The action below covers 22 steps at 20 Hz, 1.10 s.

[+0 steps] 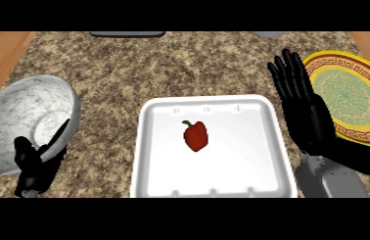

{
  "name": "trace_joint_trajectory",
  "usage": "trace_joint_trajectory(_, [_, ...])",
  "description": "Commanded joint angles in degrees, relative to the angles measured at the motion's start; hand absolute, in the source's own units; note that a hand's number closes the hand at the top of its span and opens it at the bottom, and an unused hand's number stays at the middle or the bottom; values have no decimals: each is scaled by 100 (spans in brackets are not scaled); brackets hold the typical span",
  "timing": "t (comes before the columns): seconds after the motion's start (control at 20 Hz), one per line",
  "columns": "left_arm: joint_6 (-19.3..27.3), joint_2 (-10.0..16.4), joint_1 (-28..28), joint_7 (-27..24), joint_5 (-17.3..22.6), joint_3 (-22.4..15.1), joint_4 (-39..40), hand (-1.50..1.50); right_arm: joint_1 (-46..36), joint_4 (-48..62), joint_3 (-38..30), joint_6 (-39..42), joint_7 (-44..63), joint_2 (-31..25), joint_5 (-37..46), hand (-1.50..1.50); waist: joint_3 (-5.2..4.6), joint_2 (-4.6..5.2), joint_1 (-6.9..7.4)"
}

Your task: Pick the bell pepper from the tray and place it in the plate

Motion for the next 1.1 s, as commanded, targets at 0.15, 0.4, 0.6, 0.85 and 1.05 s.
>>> trace_joint_trajectory(0.15, [61,-52,488,294,-96,-90,-873,0,-1242,524,-60,252,627,-432,251,150,-58,-20,91])
trace_joint_trajectory(0.4, [-195,267,1503,26,-127,-23,-1478,0,-1292,959,-117,-402,825,-1139,1552,150,-122,-38,-157])
trace_joint_trajectory(0.6, [-246,396,2087,-51,91,197,-1920,0,-1343,1084,-184,-564,556,-736,1348,-150,-75,-22,-267])
trace_joint_trajectory(0.85, [-146,310,2392,-19,209,327,-2155,0,-1416,1131,124,-287,402,-760,1482,-150,-85,-36,-485])
trace_joint_trajectory(1.05, [-164,302,2709,-120,205,382,-2362,0,-1608,1277,491,23,707,-1123,1892,-150,-116,-82,-517])
